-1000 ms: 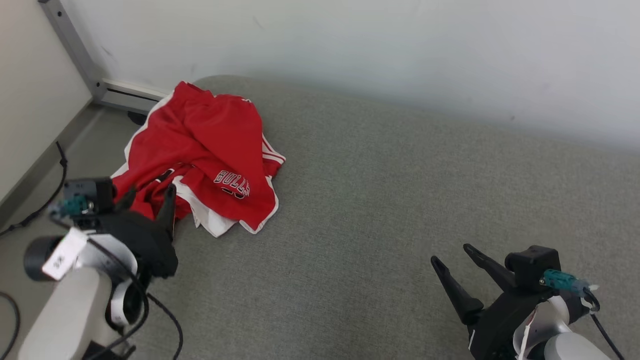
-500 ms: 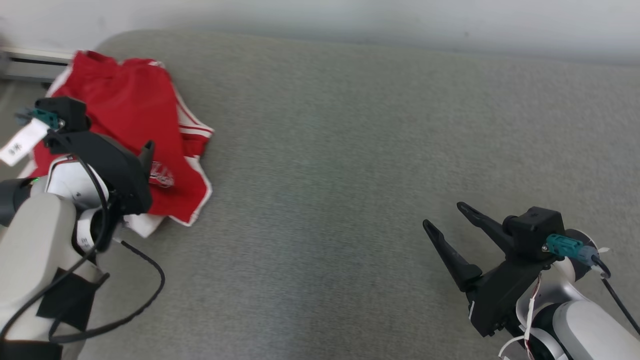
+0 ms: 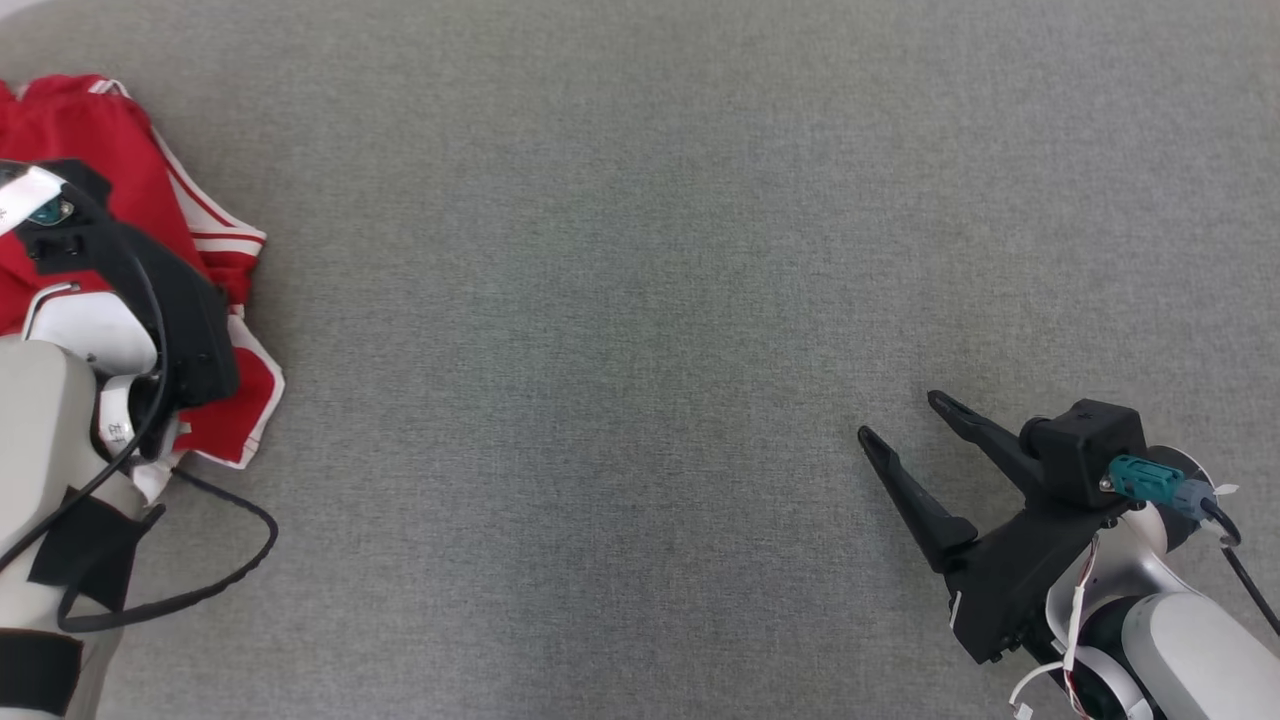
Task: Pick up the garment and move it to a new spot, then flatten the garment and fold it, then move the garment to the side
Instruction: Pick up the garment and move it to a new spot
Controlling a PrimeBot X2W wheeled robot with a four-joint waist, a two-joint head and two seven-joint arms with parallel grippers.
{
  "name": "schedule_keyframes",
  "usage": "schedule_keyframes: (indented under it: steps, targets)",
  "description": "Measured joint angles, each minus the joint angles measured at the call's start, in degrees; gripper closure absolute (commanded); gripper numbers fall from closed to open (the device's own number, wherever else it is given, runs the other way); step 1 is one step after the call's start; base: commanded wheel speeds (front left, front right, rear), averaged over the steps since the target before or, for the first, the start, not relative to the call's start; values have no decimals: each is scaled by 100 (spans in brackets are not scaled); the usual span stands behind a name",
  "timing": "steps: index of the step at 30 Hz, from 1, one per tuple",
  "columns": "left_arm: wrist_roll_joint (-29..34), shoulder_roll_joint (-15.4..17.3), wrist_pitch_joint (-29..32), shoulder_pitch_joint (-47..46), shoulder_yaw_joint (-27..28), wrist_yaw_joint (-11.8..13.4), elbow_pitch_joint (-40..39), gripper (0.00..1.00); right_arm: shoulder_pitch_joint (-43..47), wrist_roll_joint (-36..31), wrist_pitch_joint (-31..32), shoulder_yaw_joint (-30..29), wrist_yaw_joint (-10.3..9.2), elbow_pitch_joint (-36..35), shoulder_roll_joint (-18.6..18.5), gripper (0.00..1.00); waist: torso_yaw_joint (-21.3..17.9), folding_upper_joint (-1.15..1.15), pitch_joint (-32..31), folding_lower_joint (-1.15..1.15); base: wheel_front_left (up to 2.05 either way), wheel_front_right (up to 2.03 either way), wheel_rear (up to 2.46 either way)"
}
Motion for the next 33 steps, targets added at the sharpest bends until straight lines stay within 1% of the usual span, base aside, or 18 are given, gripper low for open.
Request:
schedule_keyframes:
  steps: [1,2,3,4,11,15,18,21,28,29,33]
  targets:
    - [5,9,41,-24,1,1,73,0,-2,0,18,0,0,0,1,0,-25,0,32,0,0,0,0]
    - [23,22,71,-37,-7,3,133,44,-2,0,18,-4,-1,-3,1,0,-45,0,57,0,0,0,0]
    - [69,25,71,-37,-21,5,148,99,-2,0,18,-15,-8,-5,0,0,-61,0,79,-1,0,0,0]
    - [179,1,109,-44,-57,23,155,100,-2,1,20,-34,-42,-19,-2,0,-80,0,111,-1,0,0,0]
    - [307,-110,125,-215,-113,47,279,100,-4,13,18,-120,-52,-7,-23,0,-18,0,109,-1,0,0,0]
    - [309,-209,107,-257,-84,47,416,100,-5,36,15,-109,-51,92,-11,0,25,0,17,-1,0,0,0]
    - [403,-214,53,-326,-98,47,544,100,-11,44,-20,-96,-51,213,34,0,54,0,-96,-2,0,0,0]
    - [494,-243,-74,-529,-88,48,564,100,-16,102,-63,-87,-43,280,99,0,79,-1,-240,-2,0,0,0]
    - [671,-520,-449,-1193,-252,54,559,100,-142,164,-190,-49,-15,627,276,0,103,-1,-666,-2,0,0,0]
    - [689,-564,-528,-1254,-297,38,556,100,-140,190,-208,-38,-15,671,321,0,98,-1,-738,-2,0,0,0]
    - [778,-734,-786,-1414,-532,-156,524,100,-115,209,-294,-22,-15,843,411,0,48,-1,-1033,-2,0,0,0]
